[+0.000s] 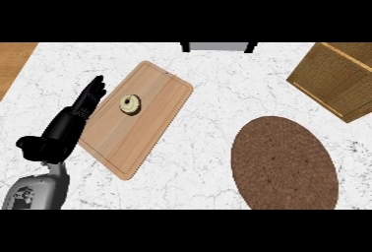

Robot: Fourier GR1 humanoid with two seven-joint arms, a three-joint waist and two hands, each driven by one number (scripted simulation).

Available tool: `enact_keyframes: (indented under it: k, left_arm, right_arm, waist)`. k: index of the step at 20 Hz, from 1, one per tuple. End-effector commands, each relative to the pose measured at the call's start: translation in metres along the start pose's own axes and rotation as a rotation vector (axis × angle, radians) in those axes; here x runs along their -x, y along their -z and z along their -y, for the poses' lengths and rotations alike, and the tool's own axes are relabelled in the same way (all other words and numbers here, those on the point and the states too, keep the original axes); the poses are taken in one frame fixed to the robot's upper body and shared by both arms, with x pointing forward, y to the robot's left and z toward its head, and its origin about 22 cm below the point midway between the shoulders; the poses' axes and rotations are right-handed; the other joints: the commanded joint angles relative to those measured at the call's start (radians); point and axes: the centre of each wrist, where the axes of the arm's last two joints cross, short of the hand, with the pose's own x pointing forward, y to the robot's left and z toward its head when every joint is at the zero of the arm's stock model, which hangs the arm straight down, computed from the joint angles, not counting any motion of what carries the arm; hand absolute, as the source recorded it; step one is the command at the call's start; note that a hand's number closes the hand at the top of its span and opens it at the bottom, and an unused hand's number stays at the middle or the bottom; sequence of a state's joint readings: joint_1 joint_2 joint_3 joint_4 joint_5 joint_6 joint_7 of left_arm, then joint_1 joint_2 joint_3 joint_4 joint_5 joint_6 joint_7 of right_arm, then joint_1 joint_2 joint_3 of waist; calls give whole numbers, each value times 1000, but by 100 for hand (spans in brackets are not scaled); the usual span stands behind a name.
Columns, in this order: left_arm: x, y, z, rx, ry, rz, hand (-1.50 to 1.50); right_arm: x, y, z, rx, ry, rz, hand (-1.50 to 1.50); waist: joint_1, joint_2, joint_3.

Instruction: Pick the bell pepper from the placemat and place it in the basket

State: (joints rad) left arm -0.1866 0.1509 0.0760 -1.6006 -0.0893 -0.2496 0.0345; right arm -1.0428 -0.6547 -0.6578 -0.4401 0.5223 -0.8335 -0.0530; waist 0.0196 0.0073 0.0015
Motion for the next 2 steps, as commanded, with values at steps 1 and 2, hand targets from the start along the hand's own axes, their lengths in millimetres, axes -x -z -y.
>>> enact_keyframes:
  k: [1,2]
  left_arm:
    - [6,-6,-3,-8,9,1,0]
    - [8,-3,-3,-6,-14,-25,0]
  right_arm:
    - [-15,20,14,14,95,-83,-150]
    - [17,19,25,-1,112,-106,-150]
  waist:
    - [-5,-3,-1]
    - [-18,-6,-1]
